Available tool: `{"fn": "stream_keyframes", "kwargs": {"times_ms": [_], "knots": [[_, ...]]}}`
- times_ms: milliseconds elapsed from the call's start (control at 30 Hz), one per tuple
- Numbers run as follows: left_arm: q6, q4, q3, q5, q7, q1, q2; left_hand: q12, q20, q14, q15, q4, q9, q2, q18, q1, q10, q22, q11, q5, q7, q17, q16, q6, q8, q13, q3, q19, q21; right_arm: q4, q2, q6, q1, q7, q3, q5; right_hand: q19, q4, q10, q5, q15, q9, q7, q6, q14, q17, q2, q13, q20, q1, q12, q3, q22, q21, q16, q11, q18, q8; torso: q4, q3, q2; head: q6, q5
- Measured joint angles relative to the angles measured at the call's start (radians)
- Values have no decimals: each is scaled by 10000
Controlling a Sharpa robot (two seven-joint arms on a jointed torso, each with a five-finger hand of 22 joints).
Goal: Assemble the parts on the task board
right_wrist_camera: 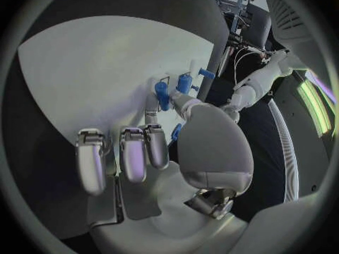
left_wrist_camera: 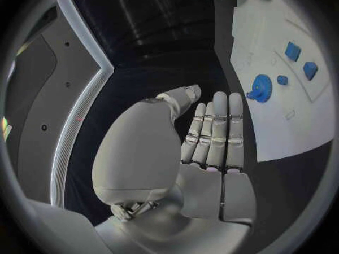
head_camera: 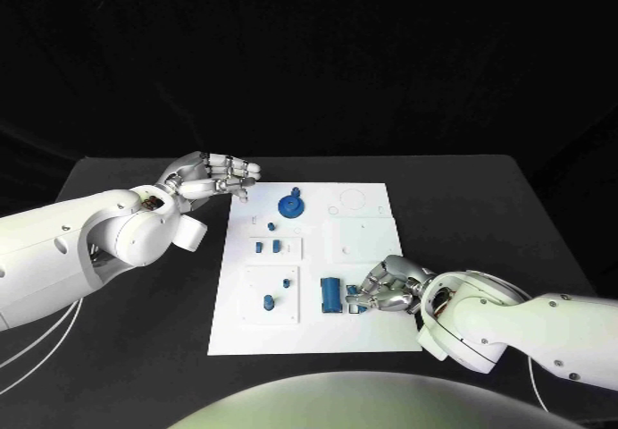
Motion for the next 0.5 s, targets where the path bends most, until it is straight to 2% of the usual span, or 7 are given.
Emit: {"fn": "stream_keyframes", "kwargs": {"times_ms": [133,300,400,500], "knots": [[3,0,0,0,-7,0,-3,36,0,0,0,0,-12,0,0,0,0,0,0,0,0,-10,0,0,0,-10,0,0,0,17,0,26,0,-3,0,-12,0,83,0,0,0,17,0,0,0,0,-109,-1,0,-109,0,-247,-1,0,0,0,0,0,-3,3,-1,7,1],[6,0,0,0,-15,0,-7,36,0,0,0,0,-12,0,0,0,0,0,0,0,0,-10,0,0,0,-10,0,0,0,62,-28,32,-1,-2,-2,-22,0,370,0,0,0,54,1,-1,0,7,-208,-1,0,-285,0,-895,-1,0,0,0,0,0,-8,6,-1,16,8],[8,0,0,0,-19,0,-12,36,0,0,0,0,-12,0,0,0,0,0,0,0,0,-10,0,0,0,-9,0,0,0,101,-61,31,-1,16,-3,-27,0,674,0,0,0,94,1,-1,0,8,-173,-1,0,-379,0,-1660,-1,0,0,0,0,0,-8,6,-1,21,8],[9,-1,0,0,-23,0,-14,36,0,0,0,0,-12,0,0,0,0,0,0,0,0,-10,0,0,0,-9,0,0,0,150,-100,30,-1,39,-3,-31,0,779,0,0,0,131,1,-1,0,8,47,-1,0,-432,0,-2497,-2,0,0,1,-1,0,-8,6,0,23,5]]}}
